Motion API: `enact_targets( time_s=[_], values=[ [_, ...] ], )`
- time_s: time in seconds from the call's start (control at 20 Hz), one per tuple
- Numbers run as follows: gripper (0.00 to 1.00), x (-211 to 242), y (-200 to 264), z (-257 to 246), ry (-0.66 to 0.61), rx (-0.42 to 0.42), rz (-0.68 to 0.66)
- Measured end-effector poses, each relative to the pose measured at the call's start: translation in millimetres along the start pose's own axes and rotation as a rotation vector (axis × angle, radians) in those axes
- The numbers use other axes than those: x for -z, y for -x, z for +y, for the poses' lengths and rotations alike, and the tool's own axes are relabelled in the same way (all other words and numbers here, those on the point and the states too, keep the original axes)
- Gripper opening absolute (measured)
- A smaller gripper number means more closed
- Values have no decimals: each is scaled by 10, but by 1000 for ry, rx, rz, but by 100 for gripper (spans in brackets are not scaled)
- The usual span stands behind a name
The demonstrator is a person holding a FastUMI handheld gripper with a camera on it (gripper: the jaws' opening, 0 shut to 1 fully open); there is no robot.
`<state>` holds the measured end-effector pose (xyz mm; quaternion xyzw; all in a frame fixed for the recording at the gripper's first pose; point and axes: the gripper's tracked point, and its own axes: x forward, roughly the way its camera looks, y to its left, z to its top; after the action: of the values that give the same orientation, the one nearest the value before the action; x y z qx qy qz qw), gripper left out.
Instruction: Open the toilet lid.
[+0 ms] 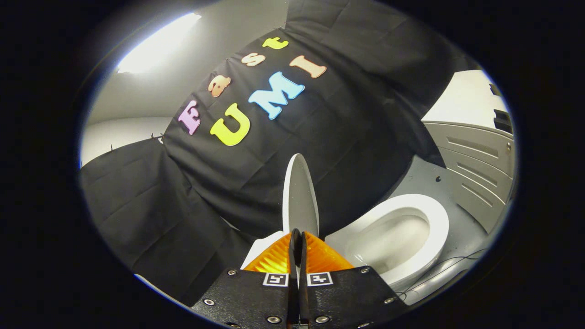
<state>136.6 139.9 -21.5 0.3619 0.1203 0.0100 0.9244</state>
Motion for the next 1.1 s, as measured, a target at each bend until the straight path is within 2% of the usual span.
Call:
enact_targets(
  time_s=[0.55, 1.1],
  values=[
    [1, 208, -148, 805, 112, -94, 10],
    [1, 522, -282, 1330, 196, -157, 37]
  ],
)
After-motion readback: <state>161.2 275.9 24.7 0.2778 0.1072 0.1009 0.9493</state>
